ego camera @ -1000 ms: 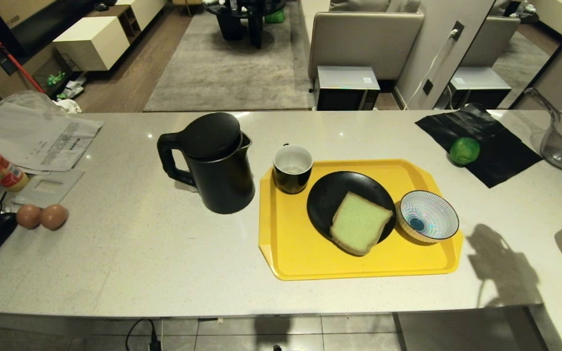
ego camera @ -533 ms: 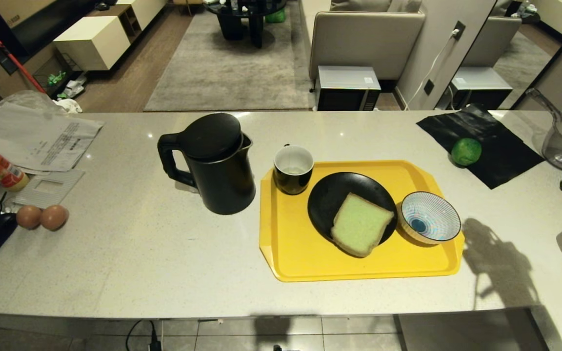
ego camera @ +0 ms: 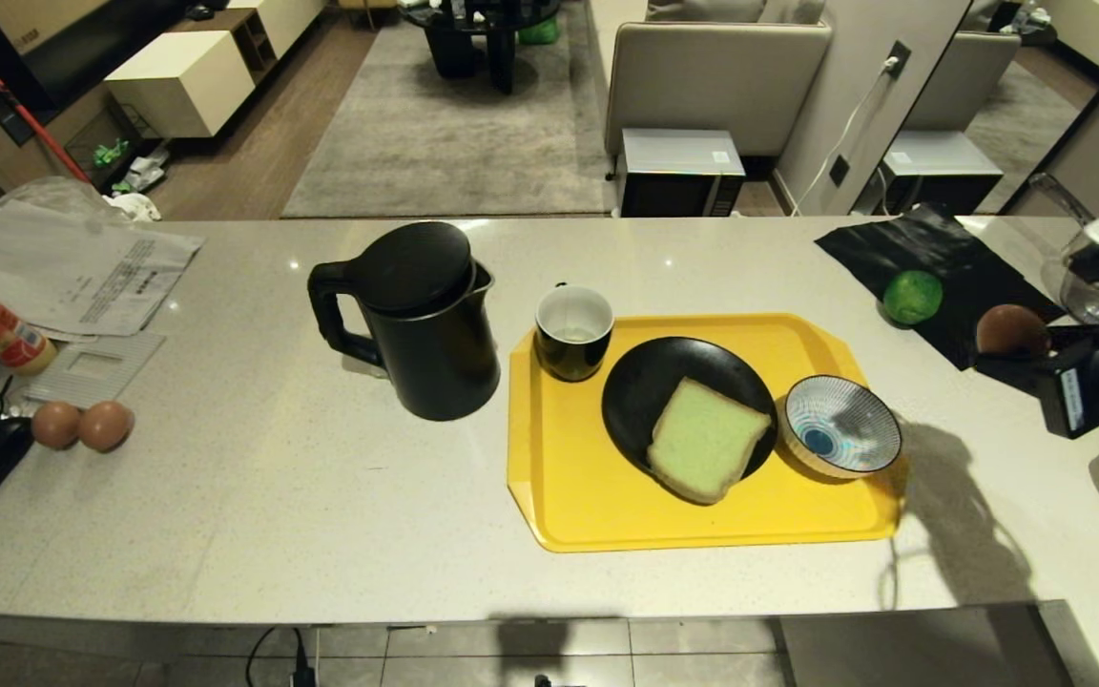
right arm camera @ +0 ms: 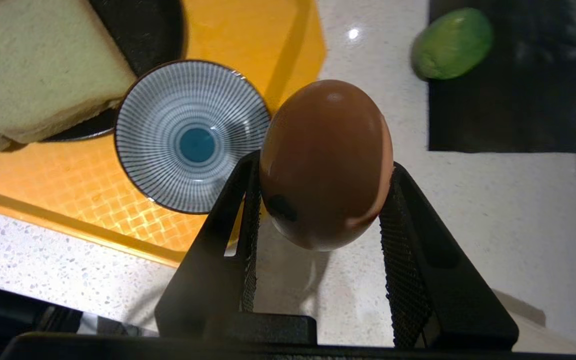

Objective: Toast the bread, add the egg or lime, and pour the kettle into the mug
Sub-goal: Put the egg in the bowl

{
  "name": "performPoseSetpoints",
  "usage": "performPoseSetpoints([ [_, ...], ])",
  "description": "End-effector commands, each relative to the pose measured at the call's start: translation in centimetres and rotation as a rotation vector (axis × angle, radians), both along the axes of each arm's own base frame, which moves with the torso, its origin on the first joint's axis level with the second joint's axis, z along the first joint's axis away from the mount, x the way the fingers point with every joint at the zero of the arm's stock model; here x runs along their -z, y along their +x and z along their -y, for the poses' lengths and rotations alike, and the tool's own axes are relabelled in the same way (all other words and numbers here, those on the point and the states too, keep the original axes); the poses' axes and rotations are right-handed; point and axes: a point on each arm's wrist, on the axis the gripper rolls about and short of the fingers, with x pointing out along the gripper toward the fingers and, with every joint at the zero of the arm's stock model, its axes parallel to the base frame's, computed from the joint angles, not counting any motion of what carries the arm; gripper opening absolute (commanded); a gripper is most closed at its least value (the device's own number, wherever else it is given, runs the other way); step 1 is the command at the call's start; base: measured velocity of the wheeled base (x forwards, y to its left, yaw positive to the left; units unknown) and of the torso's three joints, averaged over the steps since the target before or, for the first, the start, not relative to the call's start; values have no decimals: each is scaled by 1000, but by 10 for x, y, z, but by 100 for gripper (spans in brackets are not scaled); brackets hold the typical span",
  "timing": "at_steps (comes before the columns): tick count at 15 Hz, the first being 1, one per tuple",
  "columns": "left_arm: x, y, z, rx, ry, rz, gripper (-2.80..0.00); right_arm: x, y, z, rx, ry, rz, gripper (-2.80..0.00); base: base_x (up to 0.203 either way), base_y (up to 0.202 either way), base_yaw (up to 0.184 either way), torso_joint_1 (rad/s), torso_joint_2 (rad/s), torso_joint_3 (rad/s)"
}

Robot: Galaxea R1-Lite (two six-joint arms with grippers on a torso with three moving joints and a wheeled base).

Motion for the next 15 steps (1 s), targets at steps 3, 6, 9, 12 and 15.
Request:
performPoseSetpoints([
  [3, 0, 0, 0, -1, 0, 1, -280, 37, 32, -23, -58, -42, -148, -280, 0, 0, 0, 0, 0, 0],
  [6, 0, 0, 0, -1, 0, 1, -280, 49, 40, -32, -72, -78, -191, -280, 0, 0, 0, 0, 0, 0],
  [9, 0, 0, 0, 0, 0, 1, -280, 59, 47, -37, -88, -87, -225, -280, 0, 0, 0, 0, 0, 0],
  [12, 0, 0, 0, 0, 0, 1, -280, 66, 51, -41, -93, -99, -248, -280, 0, 0, 0, 0, 0, 0],
  [15, 0, 0, 0, 0, 0, 1, -280, 71, 58, -44, -102, -115, -256, -280, 0, 0, 0, 0, 0, 0],
])
